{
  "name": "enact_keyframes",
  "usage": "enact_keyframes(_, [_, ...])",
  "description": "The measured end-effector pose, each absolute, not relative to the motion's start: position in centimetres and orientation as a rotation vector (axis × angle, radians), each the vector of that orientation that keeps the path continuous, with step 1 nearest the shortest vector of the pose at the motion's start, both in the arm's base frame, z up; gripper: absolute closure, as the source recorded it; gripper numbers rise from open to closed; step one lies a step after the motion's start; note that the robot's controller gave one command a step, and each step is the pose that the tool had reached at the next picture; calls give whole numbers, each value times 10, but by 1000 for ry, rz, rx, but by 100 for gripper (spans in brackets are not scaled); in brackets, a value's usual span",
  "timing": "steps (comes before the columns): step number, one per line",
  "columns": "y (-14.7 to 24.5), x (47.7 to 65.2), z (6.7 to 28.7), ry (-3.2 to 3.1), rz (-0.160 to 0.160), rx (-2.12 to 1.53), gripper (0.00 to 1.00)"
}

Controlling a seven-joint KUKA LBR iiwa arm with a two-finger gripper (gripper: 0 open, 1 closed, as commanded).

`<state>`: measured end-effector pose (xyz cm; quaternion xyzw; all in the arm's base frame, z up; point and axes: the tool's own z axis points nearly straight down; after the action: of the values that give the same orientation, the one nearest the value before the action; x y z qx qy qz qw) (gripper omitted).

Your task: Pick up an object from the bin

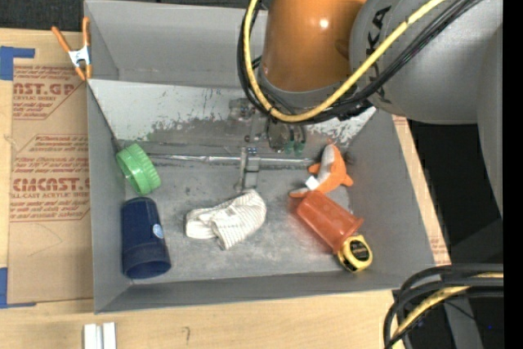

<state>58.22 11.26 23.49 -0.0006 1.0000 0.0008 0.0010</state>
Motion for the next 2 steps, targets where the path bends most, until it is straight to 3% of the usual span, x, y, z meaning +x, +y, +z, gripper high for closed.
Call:
enact_keyframes(1, [112, 561, 196, 3133, 1, -117, 0])
enact_keyframes(2, [98, 558, 142, 3124, 2, -274, 0])
